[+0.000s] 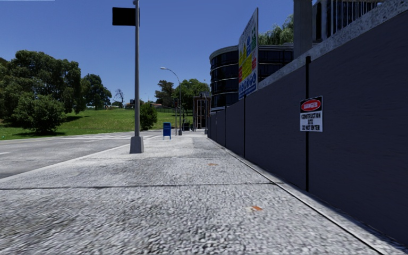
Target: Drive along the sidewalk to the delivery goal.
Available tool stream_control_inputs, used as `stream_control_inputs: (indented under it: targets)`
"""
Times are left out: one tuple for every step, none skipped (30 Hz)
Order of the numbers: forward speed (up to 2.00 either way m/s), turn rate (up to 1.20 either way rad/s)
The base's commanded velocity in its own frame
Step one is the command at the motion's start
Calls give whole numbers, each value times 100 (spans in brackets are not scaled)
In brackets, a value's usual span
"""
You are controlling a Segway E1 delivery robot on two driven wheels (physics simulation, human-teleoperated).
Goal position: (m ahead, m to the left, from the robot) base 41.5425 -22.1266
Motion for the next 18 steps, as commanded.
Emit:
stream_control_inputs:
  targets:
    - [200, 0]
    - [200, 0]
    - [200, 0]
    - [200, 0]
    - [200, 0]
    - [200, 0]
    - [200, 0]
    - [200, 0]
    - [200, 0]
    - [200, 0]
    - [200, 0]
    - [200, 0]
    - [200, 0]
    - [200, 0]
    - [200, 0]
    - [200, 0]
    - [200, 0]
    - [200, 0]
